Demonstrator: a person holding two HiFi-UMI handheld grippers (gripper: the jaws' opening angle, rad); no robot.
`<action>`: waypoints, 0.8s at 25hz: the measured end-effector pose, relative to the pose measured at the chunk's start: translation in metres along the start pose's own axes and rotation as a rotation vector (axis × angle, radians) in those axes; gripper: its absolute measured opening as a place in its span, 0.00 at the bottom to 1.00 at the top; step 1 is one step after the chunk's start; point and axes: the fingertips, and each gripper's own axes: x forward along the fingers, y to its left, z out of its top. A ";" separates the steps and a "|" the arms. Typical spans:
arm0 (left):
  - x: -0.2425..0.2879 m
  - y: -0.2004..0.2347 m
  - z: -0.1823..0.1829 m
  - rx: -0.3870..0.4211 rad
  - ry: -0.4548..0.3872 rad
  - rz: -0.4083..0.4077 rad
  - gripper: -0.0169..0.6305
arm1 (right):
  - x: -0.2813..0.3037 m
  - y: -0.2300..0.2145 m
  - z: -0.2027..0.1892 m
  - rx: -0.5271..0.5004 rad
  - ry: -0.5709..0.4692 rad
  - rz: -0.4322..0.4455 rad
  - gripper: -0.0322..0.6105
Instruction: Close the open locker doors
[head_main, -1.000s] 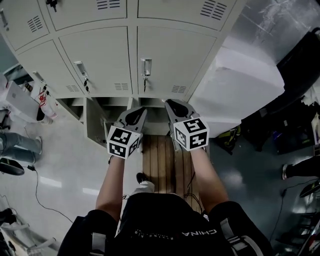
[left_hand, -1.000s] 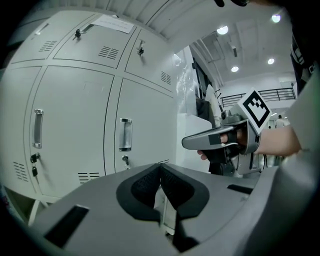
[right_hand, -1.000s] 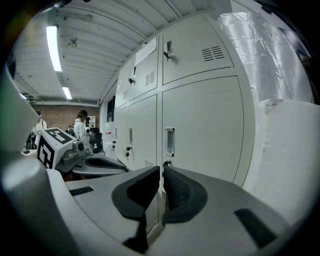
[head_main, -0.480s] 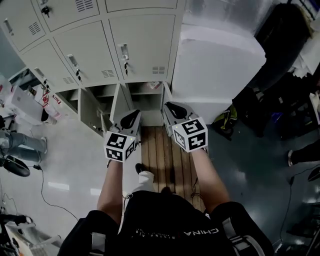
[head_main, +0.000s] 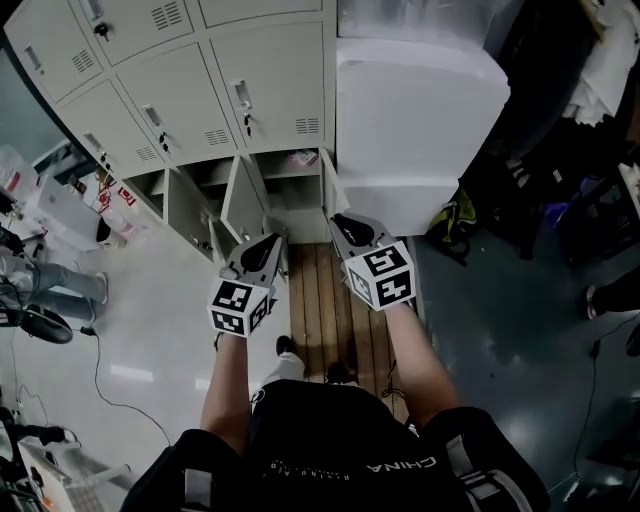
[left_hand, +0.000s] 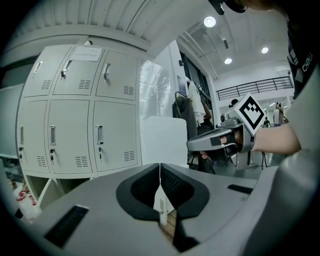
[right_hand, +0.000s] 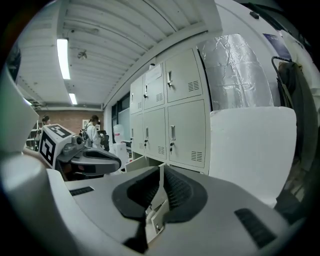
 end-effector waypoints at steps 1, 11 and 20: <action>-0.004 -0.002 0.001 -0.001 -0.005 -0.001 0.06 | -0.004 0.003 -0.001 0.000 0.001 0.001 0.13; -0.040 0.005 0.005 0.008 -0.038 -0.021 0.06 | -0.012 0.037 -0.002 -0.002 0.004 -0.021 0.13; -0.069 0.023 0.000 -0.027 -0.069 -0.043 0.06 | -0.003 0.081 0.005 -0.042 0.014 -0.011 0.13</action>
